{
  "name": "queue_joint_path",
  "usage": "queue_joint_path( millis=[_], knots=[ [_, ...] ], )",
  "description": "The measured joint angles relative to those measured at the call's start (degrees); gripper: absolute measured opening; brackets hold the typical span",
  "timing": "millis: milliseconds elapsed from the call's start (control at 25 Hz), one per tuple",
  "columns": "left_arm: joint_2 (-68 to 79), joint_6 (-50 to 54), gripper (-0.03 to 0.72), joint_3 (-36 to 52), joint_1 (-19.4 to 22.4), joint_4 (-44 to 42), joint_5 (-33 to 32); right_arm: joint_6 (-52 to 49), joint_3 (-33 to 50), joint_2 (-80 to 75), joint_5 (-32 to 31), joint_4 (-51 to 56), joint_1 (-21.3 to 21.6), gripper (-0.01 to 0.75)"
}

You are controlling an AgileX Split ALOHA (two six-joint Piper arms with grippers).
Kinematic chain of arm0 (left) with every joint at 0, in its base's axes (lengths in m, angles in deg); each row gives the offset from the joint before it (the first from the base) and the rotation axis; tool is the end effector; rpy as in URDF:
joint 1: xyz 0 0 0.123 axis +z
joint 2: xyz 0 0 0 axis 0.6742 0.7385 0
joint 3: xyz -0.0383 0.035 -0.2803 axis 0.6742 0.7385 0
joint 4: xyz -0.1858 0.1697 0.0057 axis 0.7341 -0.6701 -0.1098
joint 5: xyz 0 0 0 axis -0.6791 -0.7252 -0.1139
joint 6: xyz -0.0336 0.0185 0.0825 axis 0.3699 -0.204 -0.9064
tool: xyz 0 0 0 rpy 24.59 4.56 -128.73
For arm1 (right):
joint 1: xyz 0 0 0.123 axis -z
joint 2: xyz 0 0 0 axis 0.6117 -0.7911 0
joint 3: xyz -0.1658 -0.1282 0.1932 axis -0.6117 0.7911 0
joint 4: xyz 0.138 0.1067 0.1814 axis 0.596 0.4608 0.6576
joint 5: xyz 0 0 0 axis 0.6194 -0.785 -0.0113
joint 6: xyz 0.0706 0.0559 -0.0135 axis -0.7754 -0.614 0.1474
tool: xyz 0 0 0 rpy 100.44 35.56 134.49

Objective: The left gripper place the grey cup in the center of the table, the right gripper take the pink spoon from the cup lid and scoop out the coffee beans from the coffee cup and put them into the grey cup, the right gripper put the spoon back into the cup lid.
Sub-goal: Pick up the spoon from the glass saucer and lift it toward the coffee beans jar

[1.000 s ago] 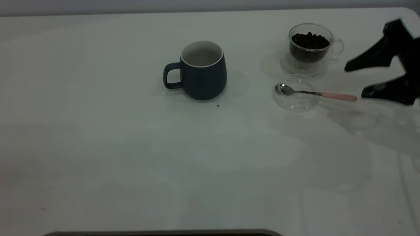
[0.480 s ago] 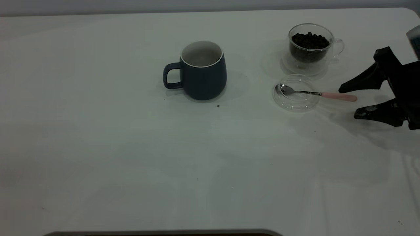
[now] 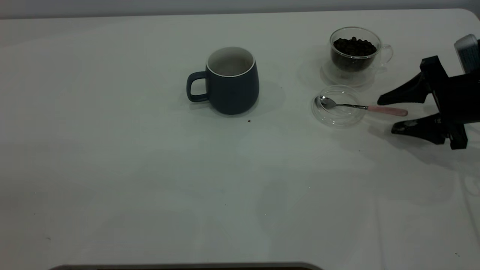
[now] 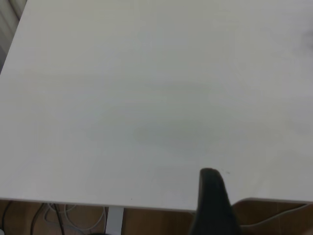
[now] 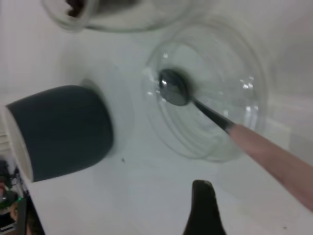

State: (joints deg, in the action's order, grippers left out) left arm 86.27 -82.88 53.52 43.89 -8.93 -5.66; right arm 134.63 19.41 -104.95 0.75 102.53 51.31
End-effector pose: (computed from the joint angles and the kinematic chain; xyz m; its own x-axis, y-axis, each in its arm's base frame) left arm -0.0096 0.0032 0.2674 -0.5167 -0.0368 -0.8554 -0.0700 0.9975 -0.0006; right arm 0.3217 -0.0091 -0.0283 -0.8424 0.5389 0.0026 0.3429 0.5321 0.7741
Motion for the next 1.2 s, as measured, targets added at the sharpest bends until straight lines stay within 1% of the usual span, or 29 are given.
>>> queue_joint_path(
  millis=[160,240,320,560,680,880,1200],
  knots=[
    [0.0,0.0,0.569,0.0,0.0,0.0,0.0,0.1,-0.1,0.0,-1.5,0.0,0.0,0.583],
    [0.0,0.0,0.569,0.0,0.0,0.0,0.0,0.1,-0.1,0.0,-1.7,0.0,0.0,0.562],
    [0.0,0.0,0.569,0.0,0.0,0.0,0.0,0.4,-0.1,0.0,-1.8,0.0,0.0,0.53],
    [0.0,0.0,0.569,0.0,0.0,0.0,0.0,2.0,-0.2,0.0,-1.7,0.0,0.0,0.395],
    [0.0,0.0,0.569,0.0,0.0,0.0,0.0,2.7,-0.7,0.0,-1.1,0.0,0.0,0.354],
    [0.0,0.1,0.569,0.0,0.0,0.0,0.0,3.9,-1.4,0.0,-0.5,0.0,0.0,0.343],
    [0.0,0.1,0.569,0.0,0.0,0.0,0.0,5.8,-1.8,0.0,3.1,0.0,0.0,0.343]
  ],
)
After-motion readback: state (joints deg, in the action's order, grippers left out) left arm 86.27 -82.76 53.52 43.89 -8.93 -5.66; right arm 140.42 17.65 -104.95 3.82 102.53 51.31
